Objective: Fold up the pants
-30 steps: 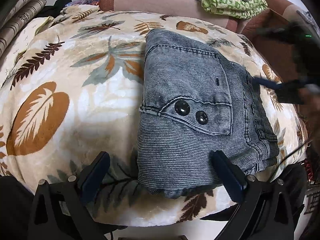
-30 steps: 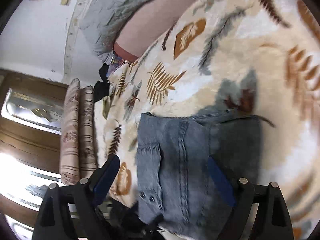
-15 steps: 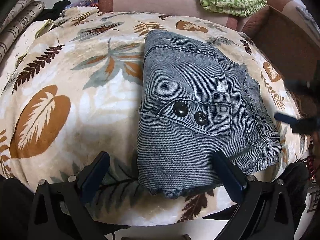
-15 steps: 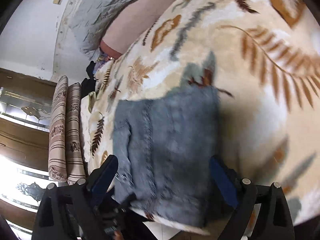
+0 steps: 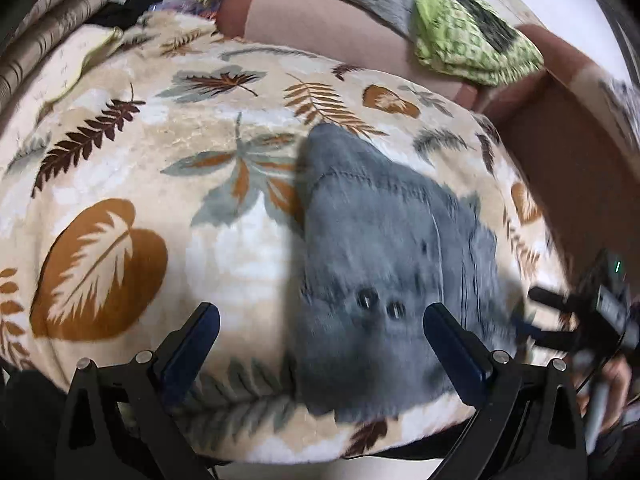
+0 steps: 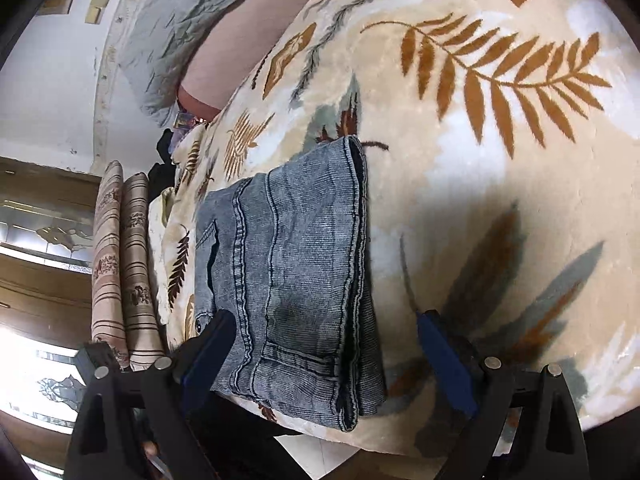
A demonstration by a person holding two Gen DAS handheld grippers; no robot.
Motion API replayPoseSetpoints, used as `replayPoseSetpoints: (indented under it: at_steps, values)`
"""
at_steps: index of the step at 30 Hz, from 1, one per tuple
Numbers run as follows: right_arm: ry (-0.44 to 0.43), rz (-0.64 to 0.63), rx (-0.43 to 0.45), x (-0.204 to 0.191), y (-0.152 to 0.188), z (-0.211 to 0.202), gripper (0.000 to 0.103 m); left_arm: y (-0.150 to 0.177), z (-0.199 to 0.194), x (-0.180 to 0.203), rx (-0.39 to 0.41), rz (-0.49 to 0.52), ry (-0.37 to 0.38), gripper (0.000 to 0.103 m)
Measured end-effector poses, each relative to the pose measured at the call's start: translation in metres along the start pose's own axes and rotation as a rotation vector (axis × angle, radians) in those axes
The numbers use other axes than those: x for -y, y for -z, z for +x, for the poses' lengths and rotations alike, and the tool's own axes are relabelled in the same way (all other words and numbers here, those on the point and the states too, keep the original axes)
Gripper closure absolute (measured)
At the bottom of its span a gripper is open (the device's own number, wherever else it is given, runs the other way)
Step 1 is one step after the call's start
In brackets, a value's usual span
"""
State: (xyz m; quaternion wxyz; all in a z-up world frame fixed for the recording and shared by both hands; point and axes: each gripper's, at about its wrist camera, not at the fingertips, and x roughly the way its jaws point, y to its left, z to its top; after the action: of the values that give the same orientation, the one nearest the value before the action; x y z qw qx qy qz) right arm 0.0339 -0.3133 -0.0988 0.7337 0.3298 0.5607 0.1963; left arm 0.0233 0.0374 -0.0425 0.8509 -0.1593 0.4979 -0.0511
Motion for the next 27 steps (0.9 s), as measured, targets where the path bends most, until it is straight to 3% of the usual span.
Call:
replayPoseSetpoints:
  at_steps: [4, 8, 11, 15, 17, 20, 22, 27]
  values:
    - [-0.014, 0.017, -0.018, 0.001, -0.003, 0.009, 0.009, -0.027, 0.031, -0.006, -0.080, -0.035, 0.076, 0.001]
    - [-0.126, 0.037, -0.058, -0.008, -0.006, 0.020, 0.009, -0.042, 0.053, 0.002, -0.132, -0.029, 0.167, 0.001]
    - [-0.035, 0.026, -0.060, -0.008, -0.014, 0.032, 0.008, -0.045, 0.072, 0.008, -0.173, -0.008, 0.157, 0.002]
    - [-0.088, 0.024, -0.080, -0.018, -0.016, 0.041, 0.008, -0.039, 0.076, 0.016, -0.156, 0.037, 0.134, 0.002]
    - [-0.094, -0.005, -0.082, -0.027, -0.014, 0.041, 0.008, -0.038, 0.076, 0.020, -0.147, 0.060, 0.116, 0.006]
    - [-0.064, -0.008, -0.083, -0.020, -0.016, 0.047, 0.011, -0.038, 0.077, 0.024, -0.143, 0.089, 0.113, 0.025]
    - [-0.088, 0.079, -0.066, -0.007, -0.018, 0.047, 0.010, -0.040, 0.079, 0.028, -0.143, 0.100, 0.095, 0.028]
    - [-0.007, -0.033, -0.088, -0.029, -0.015, 0.055, 0.010, -0.040, 0.081, 0.027, -0.133, 0.113, 0.083, 0.038]
